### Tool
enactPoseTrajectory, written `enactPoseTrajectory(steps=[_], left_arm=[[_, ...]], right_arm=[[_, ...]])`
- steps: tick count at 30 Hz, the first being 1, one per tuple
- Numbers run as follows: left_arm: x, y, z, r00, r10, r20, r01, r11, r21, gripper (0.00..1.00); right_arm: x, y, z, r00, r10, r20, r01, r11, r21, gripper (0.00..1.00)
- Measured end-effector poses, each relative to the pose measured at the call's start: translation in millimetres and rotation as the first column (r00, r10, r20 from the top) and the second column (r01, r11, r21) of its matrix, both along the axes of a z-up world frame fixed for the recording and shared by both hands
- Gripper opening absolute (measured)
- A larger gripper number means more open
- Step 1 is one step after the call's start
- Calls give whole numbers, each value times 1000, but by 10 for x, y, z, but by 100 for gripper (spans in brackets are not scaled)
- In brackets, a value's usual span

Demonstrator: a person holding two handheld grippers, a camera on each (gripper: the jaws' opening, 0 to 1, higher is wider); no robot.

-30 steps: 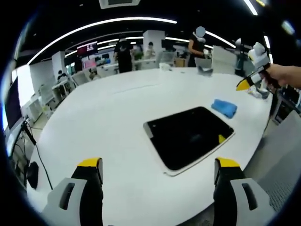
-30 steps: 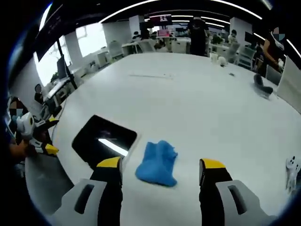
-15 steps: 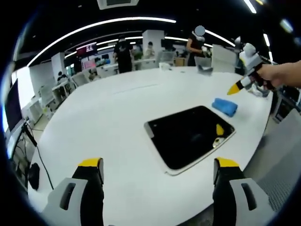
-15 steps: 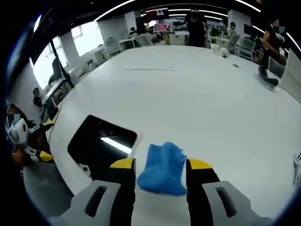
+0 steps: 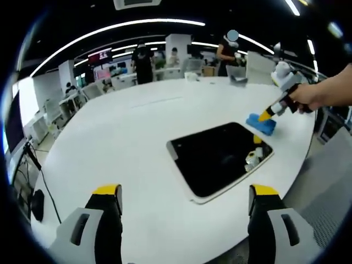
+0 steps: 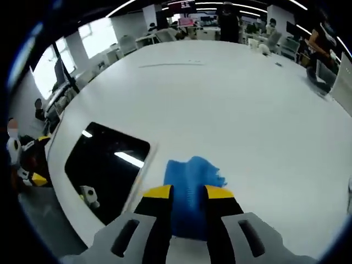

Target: Wipe the mirror surface with the cleaning cloth until all visible marks leave the cleaned area.

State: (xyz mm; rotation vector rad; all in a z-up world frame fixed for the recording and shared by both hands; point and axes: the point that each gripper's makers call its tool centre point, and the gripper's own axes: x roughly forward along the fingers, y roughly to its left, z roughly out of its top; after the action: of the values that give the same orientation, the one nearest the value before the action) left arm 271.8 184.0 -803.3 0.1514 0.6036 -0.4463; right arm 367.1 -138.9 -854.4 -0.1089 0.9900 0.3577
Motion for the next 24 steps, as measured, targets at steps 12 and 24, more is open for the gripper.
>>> enactPoseTrajectory(steps=[12, 24], left_arm=[[-1, -8, -6, 1000, -6, -4, 6, 1000, -5, 95], [-15, -69, -31, 999, -38, -13, 38, 999, -13, 99]], right_arm=[[43, -62, -43, 1000, -13, 2, 13, 999, -42, 3], [48, -106, 157, 990, -126, -57, 127, 991, 31, 2]])
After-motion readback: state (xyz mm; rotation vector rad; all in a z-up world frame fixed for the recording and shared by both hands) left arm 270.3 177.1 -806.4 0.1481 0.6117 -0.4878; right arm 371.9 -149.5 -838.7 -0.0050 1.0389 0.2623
